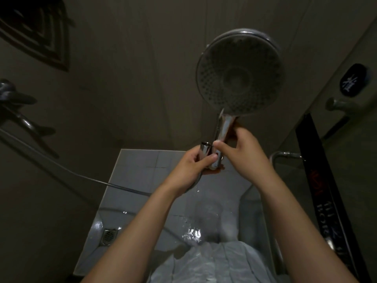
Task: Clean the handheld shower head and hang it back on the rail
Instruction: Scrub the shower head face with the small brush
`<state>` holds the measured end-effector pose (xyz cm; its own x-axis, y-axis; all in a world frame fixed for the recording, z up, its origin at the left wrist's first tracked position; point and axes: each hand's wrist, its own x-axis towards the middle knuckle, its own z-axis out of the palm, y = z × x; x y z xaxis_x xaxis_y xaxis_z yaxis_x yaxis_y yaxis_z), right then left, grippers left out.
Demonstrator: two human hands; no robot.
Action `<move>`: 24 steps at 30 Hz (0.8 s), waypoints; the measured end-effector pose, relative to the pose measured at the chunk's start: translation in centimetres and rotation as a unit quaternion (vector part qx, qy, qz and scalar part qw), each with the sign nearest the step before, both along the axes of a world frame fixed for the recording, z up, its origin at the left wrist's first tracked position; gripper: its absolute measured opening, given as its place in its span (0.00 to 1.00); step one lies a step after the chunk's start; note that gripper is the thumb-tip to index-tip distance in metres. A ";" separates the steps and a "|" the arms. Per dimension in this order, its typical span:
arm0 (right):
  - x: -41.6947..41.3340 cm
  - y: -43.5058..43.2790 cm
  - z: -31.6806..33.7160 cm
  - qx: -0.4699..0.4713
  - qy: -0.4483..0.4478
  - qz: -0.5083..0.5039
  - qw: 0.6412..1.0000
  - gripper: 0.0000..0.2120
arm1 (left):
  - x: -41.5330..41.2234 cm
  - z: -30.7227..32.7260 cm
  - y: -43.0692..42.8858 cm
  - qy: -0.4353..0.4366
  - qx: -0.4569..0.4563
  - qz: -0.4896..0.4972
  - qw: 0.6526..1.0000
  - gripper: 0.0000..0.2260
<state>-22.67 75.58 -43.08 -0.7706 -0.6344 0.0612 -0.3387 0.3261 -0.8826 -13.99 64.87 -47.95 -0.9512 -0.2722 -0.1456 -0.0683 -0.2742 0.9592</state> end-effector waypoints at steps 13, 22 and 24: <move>-1.3 -1.7 0.1 -0.075 -0.006 0.057 0.996 0.14 | -0.7 2.3 -1.0 0.058 0.000 0.011 0.998 0.10; 2.1 -9.4 0.9 -0.130 0.005 0.086 0.988 0.07 | 2.1 3.8 -8.0 0.079 -0.047 0.084 0.992 0.14; 2.8 -11.4 0.9 -0.137 -0.007 0.102 0.985 0.04 | 3.1 4.0 -9.6 0.083 -0.063 0.107 0.989 0.13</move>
